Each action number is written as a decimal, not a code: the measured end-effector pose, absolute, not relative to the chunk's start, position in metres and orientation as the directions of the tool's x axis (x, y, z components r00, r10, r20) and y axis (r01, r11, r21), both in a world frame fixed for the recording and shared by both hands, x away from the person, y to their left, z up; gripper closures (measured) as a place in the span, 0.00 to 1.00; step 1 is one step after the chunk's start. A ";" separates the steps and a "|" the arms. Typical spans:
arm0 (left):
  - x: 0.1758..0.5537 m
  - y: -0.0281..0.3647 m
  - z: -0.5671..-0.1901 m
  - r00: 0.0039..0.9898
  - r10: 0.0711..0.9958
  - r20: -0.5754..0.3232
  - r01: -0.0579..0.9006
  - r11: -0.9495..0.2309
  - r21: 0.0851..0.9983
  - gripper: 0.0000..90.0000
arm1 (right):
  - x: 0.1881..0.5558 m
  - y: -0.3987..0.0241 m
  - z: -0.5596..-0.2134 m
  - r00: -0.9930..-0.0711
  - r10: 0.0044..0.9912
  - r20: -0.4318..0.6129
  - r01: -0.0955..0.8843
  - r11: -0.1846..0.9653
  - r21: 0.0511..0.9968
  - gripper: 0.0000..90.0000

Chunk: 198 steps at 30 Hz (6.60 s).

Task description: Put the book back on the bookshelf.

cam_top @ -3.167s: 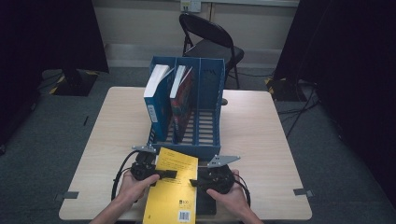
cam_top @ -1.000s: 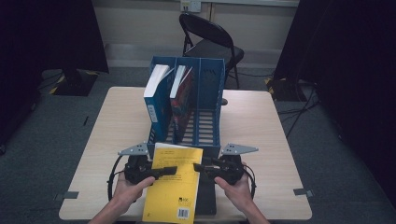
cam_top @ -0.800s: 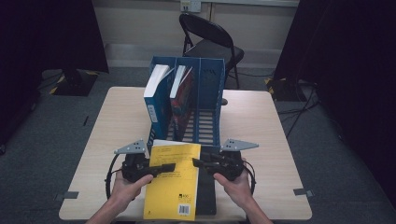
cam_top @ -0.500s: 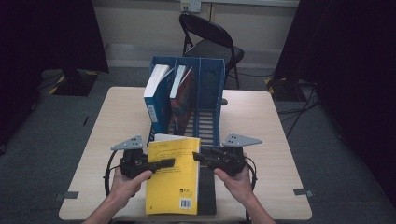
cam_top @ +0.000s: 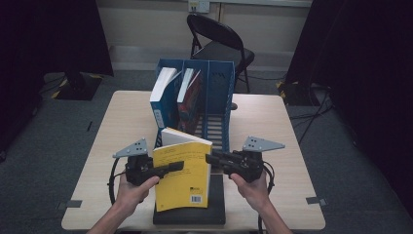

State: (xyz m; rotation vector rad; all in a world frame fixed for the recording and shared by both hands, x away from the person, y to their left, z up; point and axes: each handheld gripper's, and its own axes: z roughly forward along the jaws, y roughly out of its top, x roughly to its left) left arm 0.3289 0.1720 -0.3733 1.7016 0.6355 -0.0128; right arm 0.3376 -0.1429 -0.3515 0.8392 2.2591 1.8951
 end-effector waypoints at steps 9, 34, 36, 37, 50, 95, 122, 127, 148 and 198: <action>0.324 0.172 -0.372 0.855 0.403 -0.327 0.399 -0.105 0.911 0.96 | 0.335 -0.129 -0.356 -0.878 0.421 0.228 0.331 0.190 0.924 0.81; 0.325 0.177 -0.362 0.840 0.458 -0.291 0.370 -0.091 0.925 0.69 | 0.323 -0.139 -0.352 -0.898 0.419 0.135 0.241 0.210 0.948 0.83; 0.324 0.181 -0.364 0.831 0.478 -0.286 0.369 -0.089 0.925 0.67 | 0.322 -0.139 -0.352 -0.899 0.416 0.135 0.240 0.212 0.947 0.83; 0.322 0.183 -0.367 0.819 0.498 -0.286 0.373 -0.083 0.924 0.62 | 0.321 -0.138 -0.353 -0.902 0.411 0.133 0.240 0.222 0.945 0.82; 0.330 0.201 -0.389 0.764 0.577 -0.290 0.418 -0.099 0.903 0.40 | 0.322 -0.122 -0.366 -0.911 0.395 0.122 0.243 0.271 0.931 0.82; 0.322 0.171 -0.400 0.769 0.611 -0.190 0.372 -0.185 0.909 0.38 | 0.329 -0.114 -0.356 -0.895 0.420 0.152 0.259 0.210 0.943 0.68; 0.319 0.186 -0.408 0.742 0.637 -0.207 0.451 -0.247 0.857 0.23 | 0.332 -0.116 -0.354 -0.901 0.411 0.139 0.261 0.257 0.931 0.84; 0.316 0.202 -0.416 0.717 0.664 -0.212 0.492 -0.266 0.829 0.18 | 0.331 -0.126 -0.354 -0.890 0.430 0.151 0.277 0.246 0.929 0.84; 0.326 0.238 -0.448 0.547 0.819 -0.173 0.576 -0.219 0.787 0.18 | 0.333 -0.151 -0.350 -0.845 0.504 0.176 0.316 0.205 0.926 0.84; 0.326 0.244 -0.454 0.523 0.838 -0.155 0.584 -0.220 0.781 0.18 | 0.405 -0.117 -0.288 -0.649 0.752 0.117 0.314 0.125 0.941 0.84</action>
